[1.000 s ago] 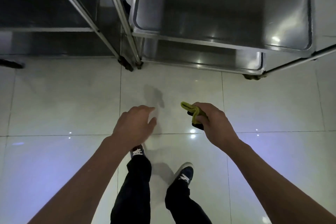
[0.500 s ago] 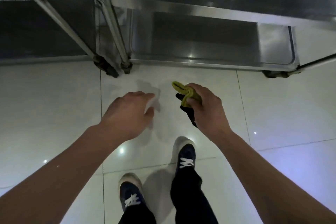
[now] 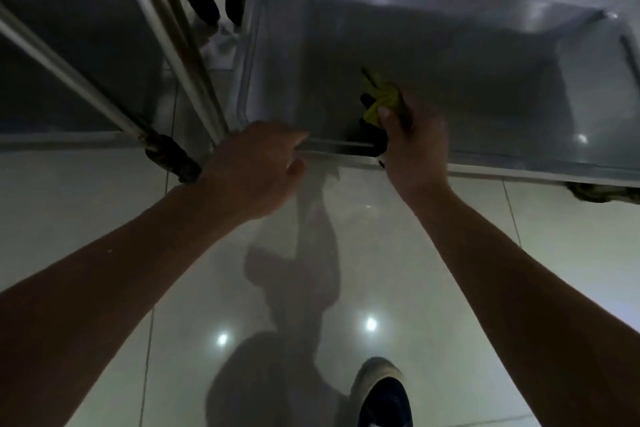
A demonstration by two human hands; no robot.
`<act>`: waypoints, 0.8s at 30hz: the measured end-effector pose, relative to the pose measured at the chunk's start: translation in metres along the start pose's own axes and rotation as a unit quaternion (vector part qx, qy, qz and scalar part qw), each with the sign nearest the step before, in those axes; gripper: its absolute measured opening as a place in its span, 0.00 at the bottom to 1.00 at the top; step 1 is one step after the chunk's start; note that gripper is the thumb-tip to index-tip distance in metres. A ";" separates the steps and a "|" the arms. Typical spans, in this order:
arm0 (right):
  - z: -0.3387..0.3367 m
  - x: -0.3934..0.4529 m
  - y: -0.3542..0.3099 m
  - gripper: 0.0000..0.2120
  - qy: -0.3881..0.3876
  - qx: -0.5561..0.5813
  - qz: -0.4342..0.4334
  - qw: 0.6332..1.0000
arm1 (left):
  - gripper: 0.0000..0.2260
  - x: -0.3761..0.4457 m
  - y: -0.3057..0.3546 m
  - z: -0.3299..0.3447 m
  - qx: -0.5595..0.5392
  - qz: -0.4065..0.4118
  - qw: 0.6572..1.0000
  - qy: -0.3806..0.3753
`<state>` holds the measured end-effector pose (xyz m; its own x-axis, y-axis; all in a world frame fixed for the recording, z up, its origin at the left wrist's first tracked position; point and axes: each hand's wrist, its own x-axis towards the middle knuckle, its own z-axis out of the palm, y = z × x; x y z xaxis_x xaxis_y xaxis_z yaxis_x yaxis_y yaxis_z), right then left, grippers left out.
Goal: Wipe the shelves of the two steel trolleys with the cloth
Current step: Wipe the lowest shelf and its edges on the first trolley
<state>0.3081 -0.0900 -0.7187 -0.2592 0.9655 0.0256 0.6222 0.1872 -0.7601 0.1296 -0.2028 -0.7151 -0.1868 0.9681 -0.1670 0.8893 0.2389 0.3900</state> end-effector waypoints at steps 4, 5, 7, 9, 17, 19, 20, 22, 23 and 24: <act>0.035 0.020 0.024 0.16 -0.069 -0.099 -0.099 0.988 | 0.21 0.022 -0.016 0.015 0.034 0.027 0.999 0.019; 0.043 0.021 0.031 0.18 -0.101 -0.138 -0.118 0.978 | 0.21 0.025 -0.020 0.020 0.040 0.028 0.999 0.016; 0.058 0.017 0.044 0.21 -0.132 -0.234 -0.144 0.952 | 0.20 0.030 -0.029 0.029 0.053 0.028 0.998 0.012; 0.066 0.012 0.054 0.21 -0.102 -0.261 -0.166 0.945 | 0.18 0.032 -0.037 0.036 0.066 0.036 0.997 0.015; 0.076 0.018 0.067 0.25 -0.104 -0.310 -0.157 0.932 | 0.15 0.038 -0.049 0.047 0.099 0.052 0.993 0.037; 0.079 0.016 0.069 0.26 -0.103 -0.332 -0.163 0.923 | 0.12 0.032 -0.053 0.049 0.111 0.048 0.991 0.059; 0.080 0.015 0.068 0.26 -0.101 -0.338 -0.164 0.921 | 0.12 0.028 -0.056 0.050 0.120 0.041 0.990 0.067; 0.083 0.013 0.068 0.26 -0.100 -0.352 -0.160 0.917 | 0.15 0.019 -0.060 0.054 0.137 0.025 0.988 0.067; 0.085 0.012 0.067 0.26 -0.101 -0.360 -0.157 0.914 | 0.16 0.016 -0.061 0.057 0.145 0.019 0.987 0.064; 0.087 0.011 0.066 0.26 -0.104 -0.367 -0.155 0.911 | 0.17 0.013 -0.063 0.059 0.152 0.015 0.986 0.062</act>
<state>0.2820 -0.0827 -0.8256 -0.5937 0.8045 -0.0156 0.8017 0.5898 -0.0971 0.0955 -0.2097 -0.7954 -0.1911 0.9807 -0.0410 0.9757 0.1943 0.1011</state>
